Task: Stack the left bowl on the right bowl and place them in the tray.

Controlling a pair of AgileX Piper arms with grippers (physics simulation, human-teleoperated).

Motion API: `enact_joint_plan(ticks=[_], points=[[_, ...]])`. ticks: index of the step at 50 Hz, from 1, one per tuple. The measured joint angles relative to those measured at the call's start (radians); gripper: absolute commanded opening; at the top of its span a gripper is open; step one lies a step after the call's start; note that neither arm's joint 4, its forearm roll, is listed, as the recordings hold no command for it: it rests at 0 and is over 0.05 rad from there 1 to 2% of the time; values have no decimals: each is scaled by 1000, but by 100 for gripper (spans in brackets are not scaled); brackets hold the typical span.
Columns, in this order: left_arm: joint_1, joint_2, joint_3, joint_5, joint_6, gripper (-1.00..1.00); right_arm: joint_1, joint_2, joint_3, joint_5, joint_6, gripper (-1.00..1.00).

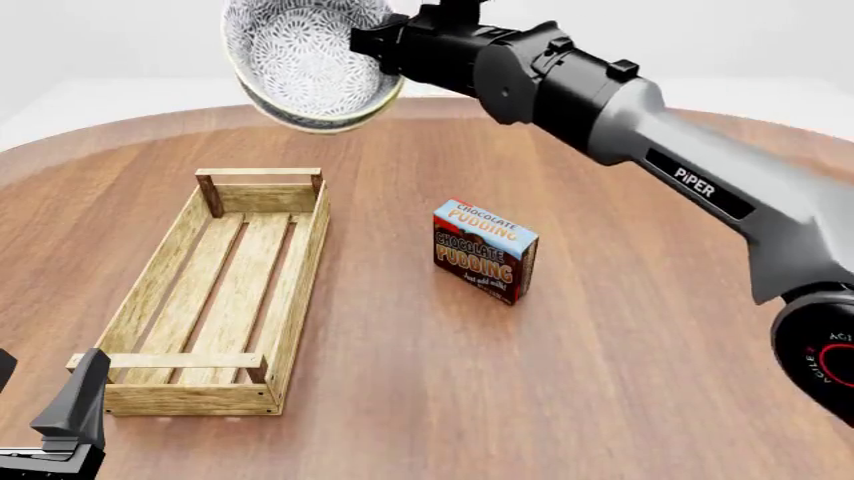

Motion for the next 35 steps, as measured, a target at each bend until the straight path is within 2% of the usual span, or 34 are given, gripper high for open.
enact_joint_plan(ticks=[18,35], points=[[0,0,0,0,0,100,74,194,-212,42,20,-100],[0,0,0,0,0,100,117,331,-335,49,34,-100]])
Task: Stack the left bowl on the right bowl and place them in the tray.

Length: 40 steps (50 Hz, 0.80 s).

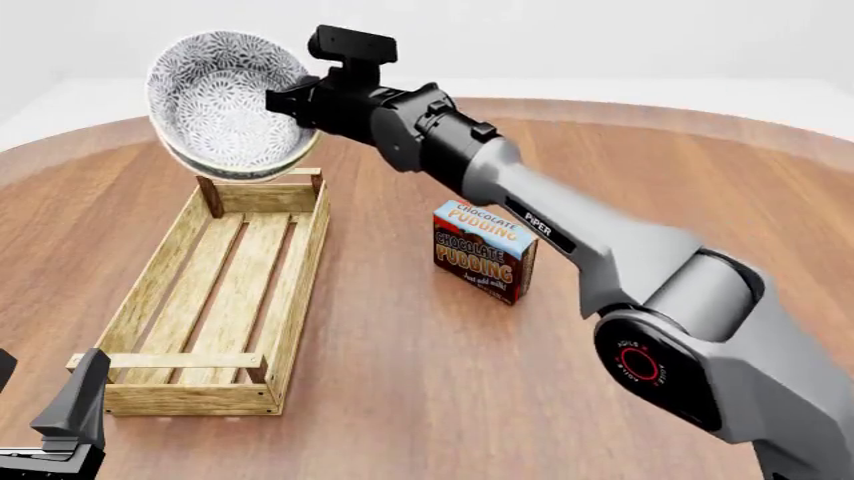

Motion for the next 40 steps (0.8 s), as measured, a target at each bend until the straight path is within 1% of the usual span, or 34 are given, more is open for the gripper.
enact_joint_plan(ticks=[5,20,40], points=[[0,0,0,0,0,100,8,23,-7,-11,2,-100],[0,0,0,0,0,100,25,64,25,-71,20,-100],[0,0,0,0,0,100,43,119,26,-96,33,-100]])
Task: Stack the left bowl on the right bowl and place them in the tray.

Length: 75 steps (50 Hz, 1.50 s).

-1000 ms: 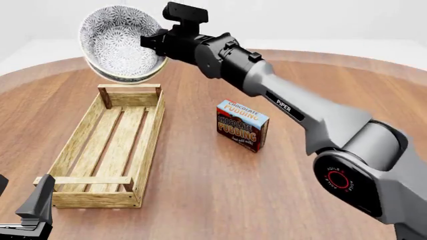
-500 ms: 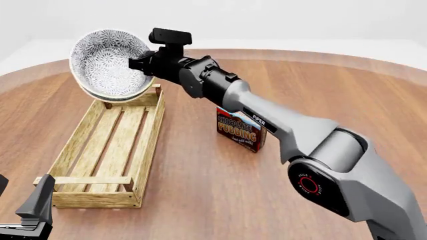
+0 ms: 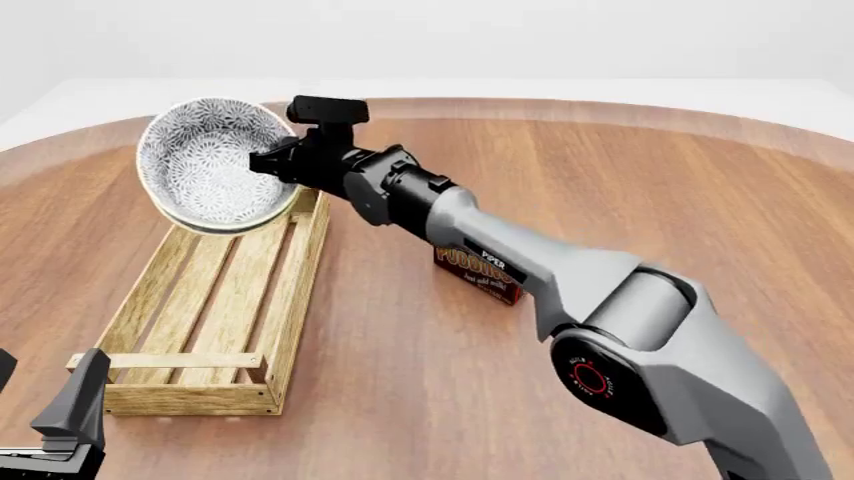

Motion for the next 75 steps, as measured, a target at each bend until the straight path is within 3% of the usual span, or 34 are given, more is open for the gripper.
enact_joint_plan(ticks=[75], points=[[0,0,0,0,0,100,56,159,-57,-3,0,-100]])
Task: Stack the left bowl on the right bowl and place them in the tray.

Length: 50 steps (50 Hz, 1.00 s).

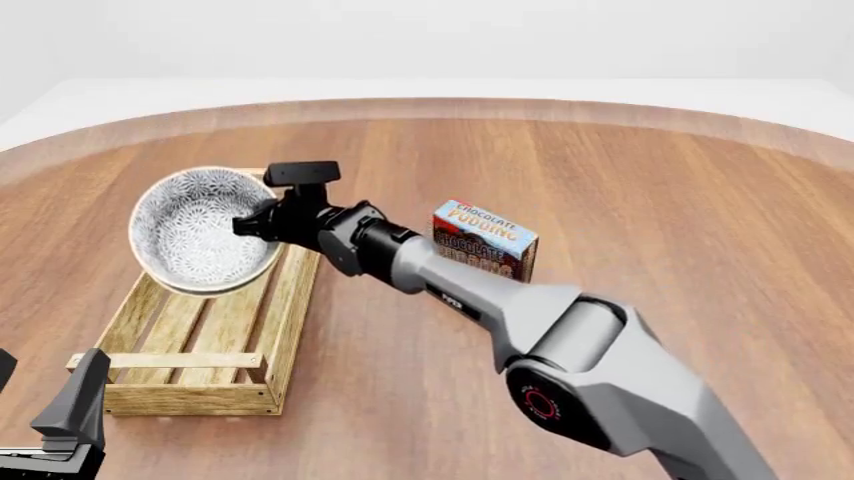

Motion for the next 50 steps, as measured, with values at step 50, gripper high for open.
enact_joint_plan(ticks=[50], points=[[0,0,0,0,0,100,9,67,-23,14,-10,-100]])
